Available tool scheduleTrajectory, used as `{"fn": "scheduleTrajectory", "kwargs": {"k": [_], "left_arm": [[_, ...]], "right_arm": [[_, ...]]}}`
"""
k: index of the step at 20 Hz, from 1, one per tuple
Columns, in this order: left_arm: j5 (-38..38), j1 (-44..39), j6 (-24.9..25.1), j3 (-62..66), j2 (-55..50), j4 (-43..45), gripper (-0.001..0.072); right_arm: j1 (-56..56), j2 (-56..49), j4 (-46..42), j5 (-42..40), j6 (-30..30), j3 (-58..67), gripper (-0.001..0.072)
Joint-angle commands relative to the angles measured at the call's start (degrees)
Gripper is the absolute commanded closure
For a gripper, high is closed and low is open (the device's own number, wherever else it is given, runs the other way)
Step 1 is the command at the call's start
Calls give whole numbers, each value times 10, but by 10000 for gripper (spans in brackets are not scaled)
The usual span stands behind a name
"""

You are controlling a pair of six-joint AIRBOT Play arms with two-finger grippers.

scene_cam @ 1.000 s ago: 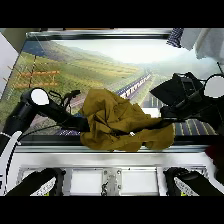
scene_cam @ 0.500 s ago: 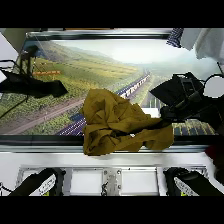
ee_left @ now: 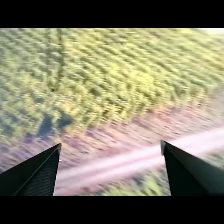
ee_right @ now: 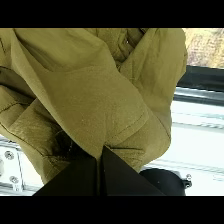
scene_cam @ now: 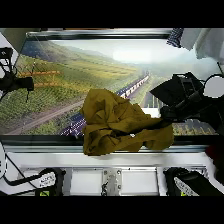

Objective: Fold the clothes and pants, and hang the long-sleeved shirts on hangers.

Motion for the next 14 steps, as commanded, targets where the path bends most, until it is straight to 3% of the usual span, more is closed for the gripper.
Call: {"fn": "scheduleTrajectory", "kwargs": {"k": [1, 4, 14], "left_arm": [[103, 29, -7, 3, -90, 88, -2], [160, 52, -12, 10, -157, 87, -2], [110, 66, -12, 224, -370, 86, -2]], "right_arm": [[0, 0, 0, 0, 0, 0, 698], [0, 0, 0, 0, 0, 0, 698], [0, 0, 0, 0, 0, 0, 698]]}}
